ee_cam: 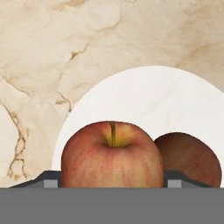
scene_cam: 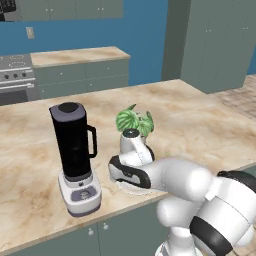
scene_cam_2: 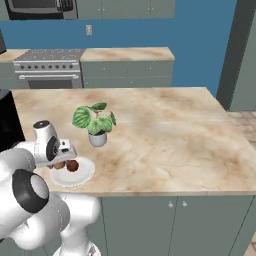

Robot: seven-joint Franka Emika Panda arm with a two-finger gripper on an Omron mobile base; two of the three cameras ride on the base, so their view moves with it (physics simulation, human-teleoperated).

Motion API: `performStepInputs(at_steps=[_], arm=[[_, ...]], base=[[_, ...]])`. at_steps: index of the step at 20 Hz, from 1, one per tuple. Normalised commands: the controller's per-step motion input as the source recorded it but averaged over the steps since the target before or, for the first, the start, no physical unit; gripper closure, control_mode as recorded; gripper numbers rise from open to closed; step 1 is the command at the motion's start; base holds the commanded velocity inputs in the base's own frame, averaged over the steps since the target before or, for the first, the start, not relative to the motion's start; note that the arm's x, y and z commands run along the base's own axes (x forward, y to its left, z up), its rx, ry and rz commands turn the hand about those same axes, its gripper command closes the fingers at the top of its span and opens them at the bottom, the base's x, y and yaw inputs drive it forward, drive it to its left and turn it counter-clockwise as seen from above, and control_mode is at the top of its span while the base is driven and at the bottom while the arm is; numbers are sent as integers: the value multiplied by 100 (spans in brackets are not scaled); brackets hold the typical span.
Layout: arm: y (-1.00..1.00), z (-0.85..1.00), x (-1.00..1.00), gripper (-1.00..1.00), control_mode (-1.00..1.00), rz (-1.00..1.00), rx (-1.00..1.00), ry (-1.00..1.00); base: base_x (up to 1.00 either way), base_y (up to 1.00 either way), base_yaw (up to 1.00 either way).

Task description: Pick the two apples from the fridge and place them on the plate next to the blender to make a fruit smoothie.

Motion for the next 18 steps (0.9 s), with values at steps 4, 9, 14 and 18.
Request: performStepInputs(at_steps=[4,9,14,18], arm=[[0,47,0,-100,-100,0,0,0],[-24,49,-28,-100,-100,0,0,-9],[-64,55,-89,-100,-100,0,2,-37],[-71,61,-100,-100,-100,0,4,-60]], base=[[0,0,0],[0,0,0],[0,0,0],[0,0,0]])
